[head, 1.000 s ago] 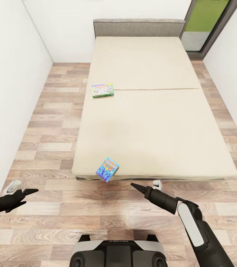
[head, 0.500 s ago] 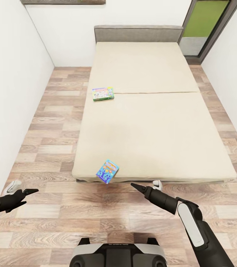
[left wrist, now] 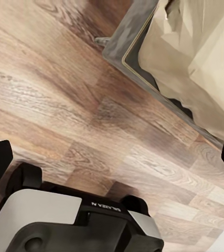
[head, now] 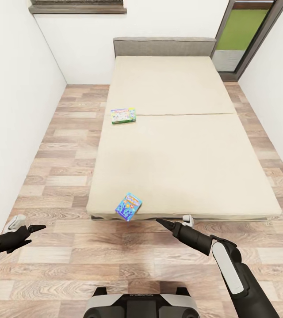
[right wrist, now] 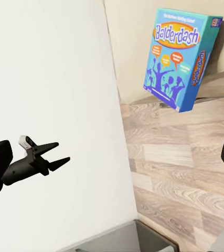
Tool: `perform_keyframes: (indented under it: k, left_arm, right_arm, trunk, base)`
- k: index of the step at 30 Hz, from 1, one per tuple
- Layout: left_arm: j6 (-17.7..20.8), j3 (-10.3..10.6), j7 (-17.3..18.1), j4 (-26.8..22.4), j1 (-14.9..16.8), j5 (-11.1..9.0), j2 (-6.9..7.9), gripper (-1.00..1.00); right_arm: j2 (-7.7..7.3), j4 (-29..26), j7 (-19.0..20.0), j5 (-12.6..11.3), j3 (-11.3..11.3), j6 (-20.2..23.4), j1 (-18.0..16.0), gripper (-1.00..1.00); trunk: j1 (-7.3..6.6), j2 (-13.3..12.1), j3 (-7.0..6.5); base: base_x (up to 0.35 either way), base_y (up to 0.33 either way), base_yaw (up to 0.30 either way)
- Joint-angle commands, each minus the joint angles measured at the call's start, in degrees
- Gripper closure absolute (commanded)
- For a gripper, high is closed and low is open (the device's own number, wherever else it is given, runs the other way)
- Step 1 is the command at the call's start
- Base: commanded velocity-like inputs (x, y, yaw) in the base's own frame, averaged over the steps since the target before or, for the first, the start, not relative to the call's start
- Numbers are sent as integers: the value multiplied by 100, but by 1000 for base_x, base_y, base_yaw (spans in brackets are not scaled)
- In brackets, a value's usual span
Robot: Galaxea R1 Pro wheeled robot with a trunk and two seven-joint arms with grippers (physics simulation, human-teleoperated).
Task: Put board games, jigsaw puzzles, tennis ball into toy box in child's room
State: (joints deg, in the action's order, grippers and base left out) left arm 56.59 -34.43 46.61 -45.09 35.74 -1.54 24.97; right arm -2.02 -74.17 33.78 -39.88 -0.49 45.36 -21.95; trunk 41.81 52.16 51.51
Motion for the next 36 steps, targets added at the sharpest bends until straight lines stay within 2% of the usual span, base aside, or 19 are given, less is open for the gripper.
perform_keyframes:
  k: [1,36]
  left_arm:
    - [45,-12,6,0,4,-13,-1,-100]
    - [45,-12,6,0,4,-11,-1,-100]
  right_arm:
    - [0,-1,6,-14,-5,35,-4,-100]
    - [0,-1,6,-11,-4,28,-3,-100]
  trunk:
    - [1,3,-7]
    - [1,3,-339]
  base:
    - [0,0,0]
    - [0,0,0]
